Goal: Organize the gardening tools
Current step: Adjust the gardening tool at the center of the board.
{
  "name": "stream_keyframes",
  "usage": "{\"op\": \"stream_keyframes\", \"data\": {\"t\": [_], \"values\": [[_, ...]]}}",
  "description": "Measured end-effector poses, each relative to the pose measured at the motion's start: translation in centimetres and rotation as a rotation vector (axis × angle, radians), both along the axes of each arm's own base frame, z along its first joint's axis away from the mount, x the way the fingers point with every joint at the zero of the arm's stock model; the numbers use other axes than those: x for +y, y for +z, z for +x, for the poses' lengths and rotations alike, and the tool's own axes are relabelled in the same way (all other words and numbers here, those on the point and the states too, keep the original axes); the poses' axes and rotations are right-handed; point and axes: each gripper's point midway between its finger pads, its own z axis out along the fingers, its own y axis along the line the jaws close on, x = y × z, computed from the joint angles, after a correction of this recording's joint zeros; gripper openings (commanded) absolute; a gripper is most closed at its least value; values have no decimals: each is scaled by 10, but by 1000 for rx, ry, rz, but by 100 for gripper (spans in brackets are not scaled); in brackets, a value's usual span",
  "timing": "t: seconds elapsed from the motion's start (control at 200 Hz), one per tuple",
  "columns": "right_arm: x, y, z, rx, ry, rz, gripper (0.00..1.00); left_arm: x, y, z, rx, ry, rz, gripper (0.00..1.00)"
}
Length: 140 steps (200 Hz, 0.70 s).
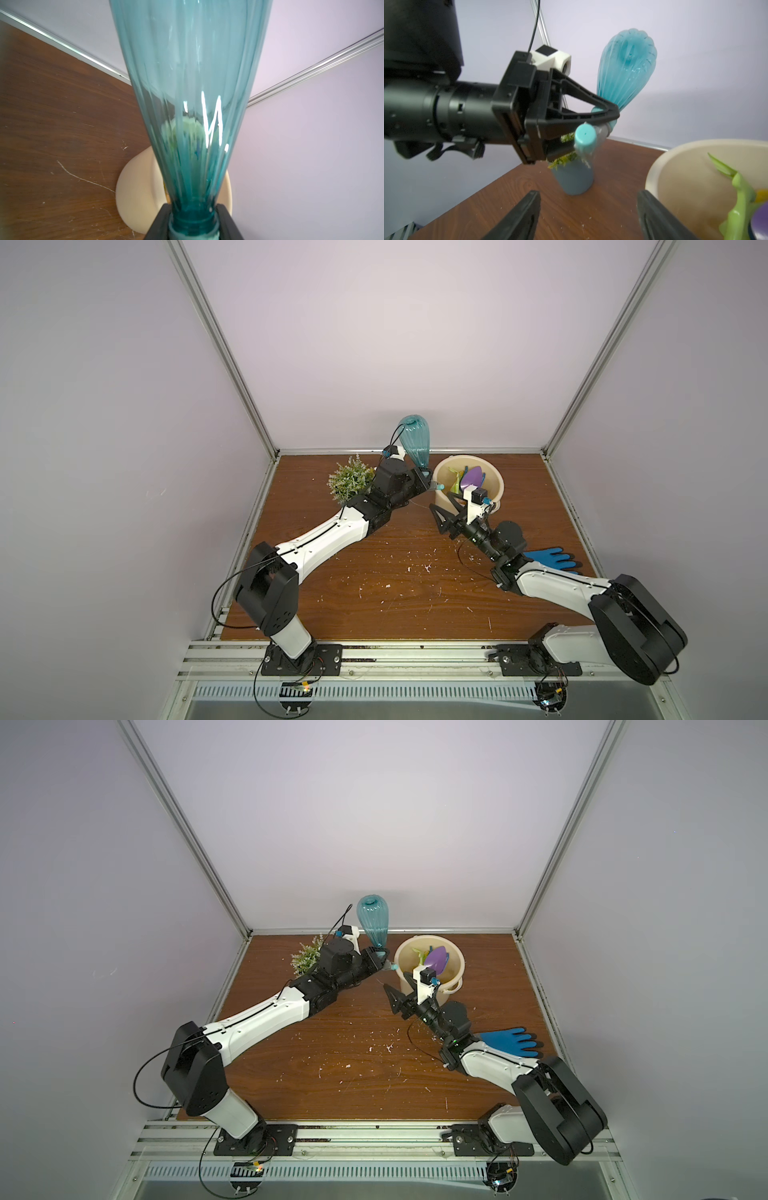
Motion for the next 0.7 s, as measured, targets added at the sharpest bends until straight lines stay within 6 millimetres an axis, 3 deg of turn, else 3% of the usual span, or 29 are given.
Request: {"op": "stream_keyframes", "data": {"t": [0.165, 0.39, 0.515, 0.595, 0.7], "values": [[5, 25, 13, -48, -20, 46, 67, -2, 5, -6, 12, -18, -71, 1], [9, 36, 23, -51, -39, 67, 47, -1, 1, -8, 30, -17, -109, 2], [13, 39, 24, -47, -32, 73, 46, 4, 5, -8, 21, -8, -121, 3], [15, 42, 25, -47, -27, 77, 54, 6, 8, -9, 16, -4, -136, 3], [18, 44, 27, -41, -21, 77, 54, 9, 13, -7, 2, 2, -162, 3]]}}
